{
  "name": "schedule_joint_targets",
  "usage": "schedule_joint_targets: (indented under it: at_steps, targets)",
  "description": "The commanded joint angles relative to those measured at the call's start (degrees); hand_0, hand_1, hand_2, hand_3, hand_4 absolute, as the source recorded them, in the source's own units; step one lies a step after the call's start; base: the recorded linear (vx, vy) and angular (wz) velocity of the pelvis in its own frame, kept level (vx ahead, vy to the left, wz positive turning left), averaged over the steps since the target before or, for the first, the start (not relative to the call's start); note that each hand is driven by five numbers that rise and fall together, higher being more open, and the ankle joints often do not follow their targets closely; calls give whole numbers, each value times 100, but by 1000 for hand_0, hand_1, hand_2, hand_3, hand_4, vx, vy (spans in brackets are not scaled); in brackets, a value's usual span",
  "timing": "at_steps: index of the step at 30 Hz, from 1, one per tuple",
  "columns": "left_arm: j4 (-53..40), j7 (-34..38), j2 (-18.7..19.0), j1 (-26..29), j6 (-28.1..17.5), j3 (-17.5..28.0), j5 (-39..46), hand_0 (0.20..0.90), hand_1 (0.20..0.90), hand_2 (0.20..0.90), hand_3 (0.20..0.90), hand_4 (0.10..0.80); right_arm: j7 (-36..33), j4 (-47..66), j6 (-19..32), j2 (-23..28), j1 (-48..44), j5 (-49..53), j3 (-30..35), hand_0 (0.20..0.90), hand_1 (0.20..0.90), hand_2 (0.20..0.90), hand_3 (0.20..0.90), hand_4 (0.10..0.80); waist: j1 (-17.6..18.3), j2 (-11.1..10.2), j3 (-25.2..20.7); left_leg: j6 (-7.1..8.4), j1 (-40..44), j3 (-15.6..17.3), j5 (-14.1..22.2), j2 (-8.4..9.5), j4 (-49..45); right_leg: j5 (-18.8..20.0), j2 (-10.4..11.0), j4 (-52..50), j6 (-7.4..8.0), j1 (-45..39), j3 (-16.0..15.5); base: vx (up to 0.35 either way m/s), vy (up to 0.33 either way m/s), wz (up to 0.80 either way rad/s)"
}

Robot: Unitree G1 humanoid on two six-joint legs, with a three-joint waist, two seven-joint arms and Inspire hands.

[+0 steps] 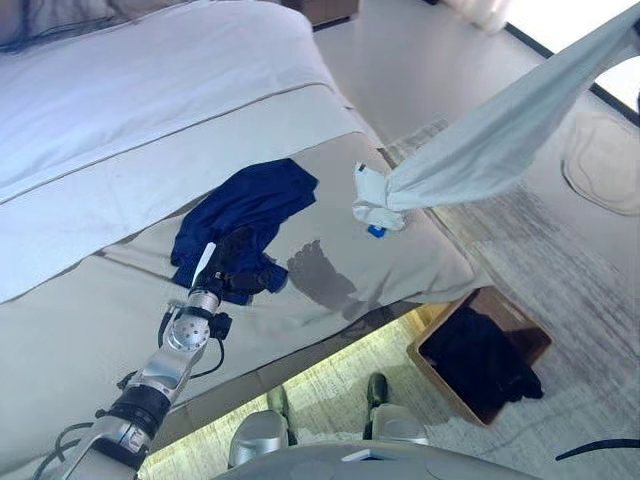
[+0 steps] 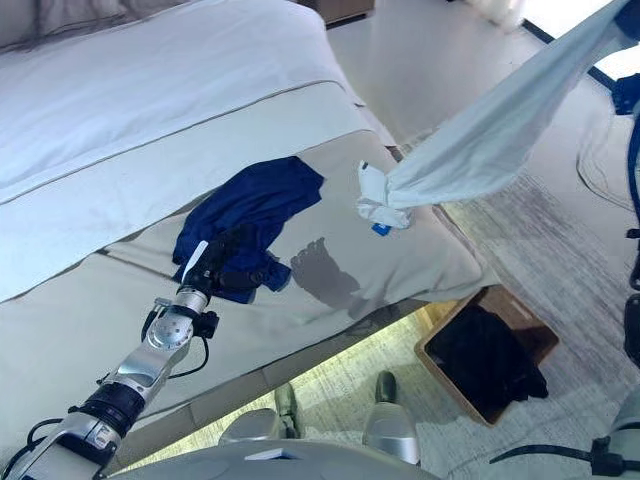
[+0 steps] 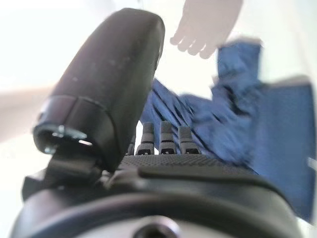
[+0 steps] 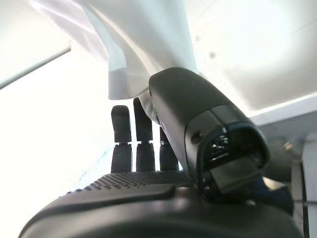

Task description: Pick up the clothes from the bed and place them into the basket

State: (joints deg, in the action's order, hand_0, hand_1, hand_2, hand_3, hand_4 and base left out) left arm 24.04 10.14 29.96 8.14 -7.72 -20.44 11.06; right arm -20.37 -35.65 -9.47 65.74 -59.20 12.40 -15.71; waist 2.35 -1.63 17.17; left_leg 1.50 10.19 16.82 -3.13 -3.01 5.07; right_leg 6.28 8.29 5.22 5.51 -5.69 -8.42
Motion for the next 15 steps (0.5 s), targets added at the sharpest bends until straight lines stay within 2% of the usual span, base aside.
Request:
schedule_joint_targets:
  at_steps: [1, 9, 15]
  targets:
    - [132, -84, 102, 233, -609, -311, -283, 900, 900, 900, 900, 800, -576, 141, 236, 734, -630, 19, 14, 300, 300, 300, 200, 100, 160, -174, -1120, 15, -15, -141, 882, -9, -432, -251, -184, -82, 128, 133, -9, 27, -3, -33]
    - [326, -173, 102, 290, -612, -390, -218, 900, 900, 900, 900, 800, -520, 158, 104, 1346, -640, 360, 163, 300, 300, 300, 200, 100, 605, -174, -1200, 23, 107, 178, 1001, -63, -498, -168, -294, -80, 133, 310, 330, 22, -8, -27]
    - [325, -239, 95, 291, -540, -389, -159, 900, 900, 900, 900, 800, -466, 75, 97, 1542, -611, 452, 250, 300, 300, 300, 200, 100, 734, -152, -1241, 37, 141, 281, 1037, -79, -518, -148, -337, -75, 128, 359, 424, 7, -25, -18]
